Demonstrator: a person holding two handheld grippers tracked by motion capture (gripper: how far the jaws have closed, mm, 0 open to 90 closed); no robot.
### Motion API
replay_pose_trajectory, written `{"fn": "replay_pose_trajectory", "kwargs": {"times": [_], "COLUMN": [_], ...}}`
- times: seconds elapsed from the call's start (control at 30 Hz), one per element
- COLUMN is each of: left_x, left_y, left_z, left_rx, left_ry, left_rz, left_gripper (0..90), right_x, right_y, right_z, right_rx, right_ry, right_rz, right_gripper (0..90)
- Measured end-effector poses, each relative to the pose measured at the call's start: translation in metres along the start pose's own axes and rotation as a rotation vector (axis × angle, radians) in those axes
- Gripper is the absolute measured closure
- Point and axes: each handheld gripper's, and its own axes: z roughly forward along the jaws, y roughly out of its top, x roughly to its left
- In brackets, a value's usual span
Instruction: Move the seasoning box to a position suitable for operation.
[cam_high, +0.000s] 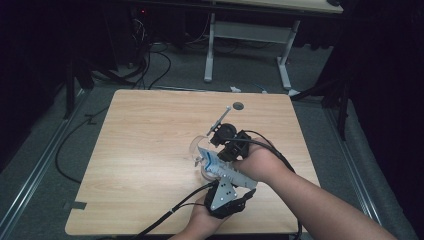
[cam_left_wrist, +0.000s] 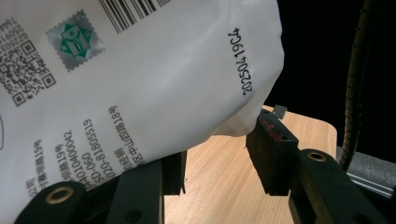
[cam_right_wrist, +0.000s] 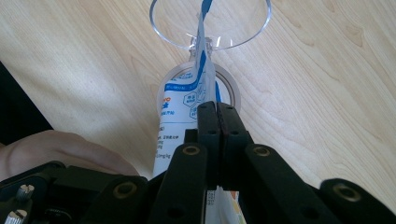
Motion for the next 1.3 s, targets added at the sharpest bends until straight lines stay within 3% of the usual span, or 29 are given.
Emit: {"fn": "replay_pose_trajectory", "kwargs": {"times": [1.3], "left_x": [-0.004], "left_y": [-0.018], "left_z": [-0.005], "left_rx": [0.033], "left_ry": [-0.014], "left_rz": [0.031], "left_gripper": [59.1], "right_x": [0.001], "right_y": [-0.010], "right_z": [-0.001], "right_rx": [0.008], "right_ry": [0.001], "right_rz": [-0.005], "right_gripper": [89.6]}}
